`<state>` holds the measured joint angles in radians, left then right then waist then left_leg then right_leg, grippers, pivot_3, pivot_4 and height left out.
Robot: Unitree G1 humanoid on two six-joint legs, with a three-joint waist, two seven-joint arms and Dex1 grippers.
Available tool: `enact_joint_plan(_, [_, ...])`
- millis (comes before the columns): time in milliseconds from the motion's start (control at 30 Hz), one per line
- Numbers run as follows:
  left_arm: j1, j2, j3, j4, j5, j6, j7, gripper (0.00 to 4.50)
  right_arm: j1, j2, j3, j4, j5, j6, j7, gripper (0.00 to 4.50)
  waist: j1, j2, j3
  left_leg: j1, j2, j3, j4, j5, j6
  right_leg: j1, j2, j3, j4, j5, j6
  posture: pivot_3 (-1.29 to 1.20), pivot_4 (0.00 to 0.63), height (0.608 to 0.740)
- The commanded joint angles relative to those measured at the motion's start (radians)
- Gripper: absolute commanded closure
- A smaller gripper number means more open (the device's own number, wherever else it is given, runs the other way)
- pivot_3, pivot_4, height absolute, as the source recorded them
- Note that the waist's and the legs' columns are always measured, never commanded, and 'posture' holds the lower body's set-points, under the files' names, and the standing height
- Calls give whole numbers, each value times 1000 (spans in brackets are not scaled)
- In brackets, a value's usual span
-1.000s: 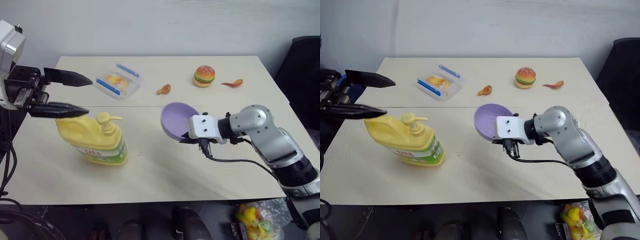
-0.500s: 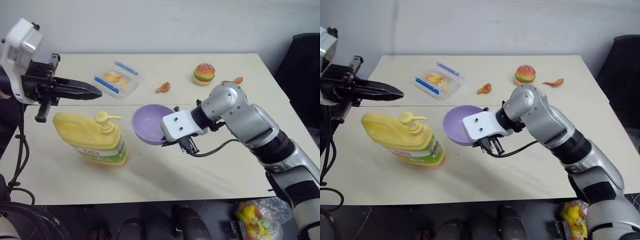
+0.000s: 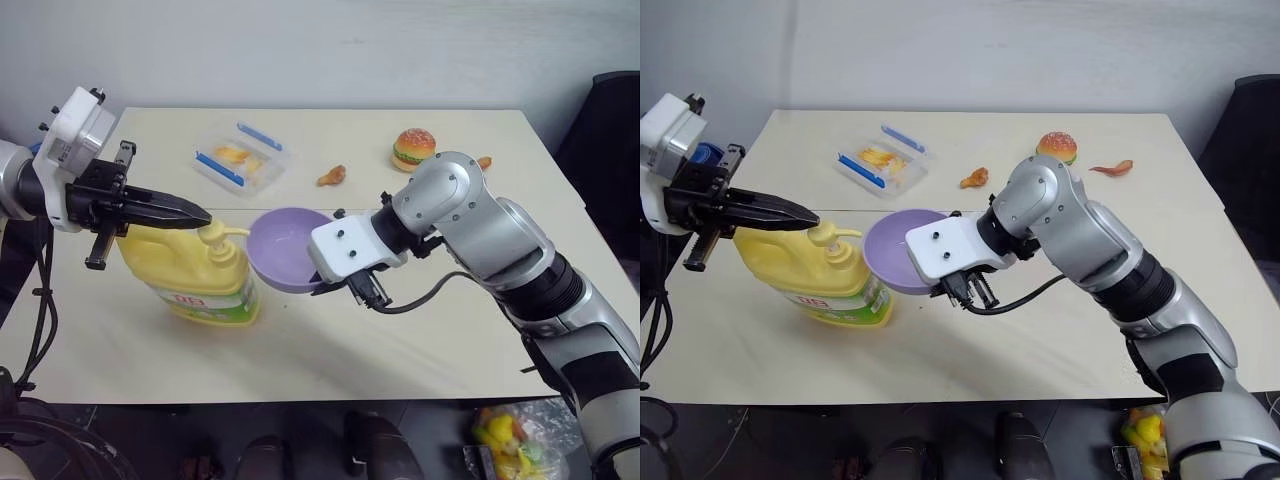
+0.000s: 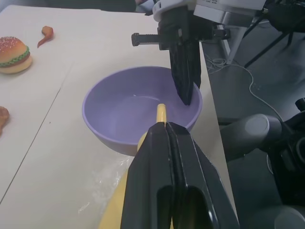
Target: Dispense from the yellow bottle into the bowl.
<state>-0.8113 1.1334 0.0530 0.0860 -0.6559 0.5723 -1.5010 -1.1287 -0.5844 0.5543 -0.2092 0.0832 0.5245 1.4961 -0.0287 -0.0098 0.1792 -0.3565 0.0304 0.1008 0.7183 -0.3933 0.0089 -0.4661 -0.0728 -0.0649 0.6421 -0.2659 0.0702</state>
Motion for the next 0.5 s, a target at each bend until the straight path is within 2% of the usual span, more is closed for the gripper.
enact_joint_plan(33, [-22, -27, 12, -17, 6, -17, -20, 4483, -28, 4, -27, -45, 24, 13, 6, 4500, 0, 0, 0, 0, 0, 0, 0, 0, 0, 0, 0, 0, 0, 0, 0, 0, 150, 740])
enact_joint_plan(500, [21, -33, -35, -24, 92, -90, -45, 4483, -67, 3, -39, -54, 63, 53, 1, 4500, -1, 0, 0, 0, 0, 0, 0, 0, 0, 0, 0, -1, 0, 0, 0, 0, 150, 740])
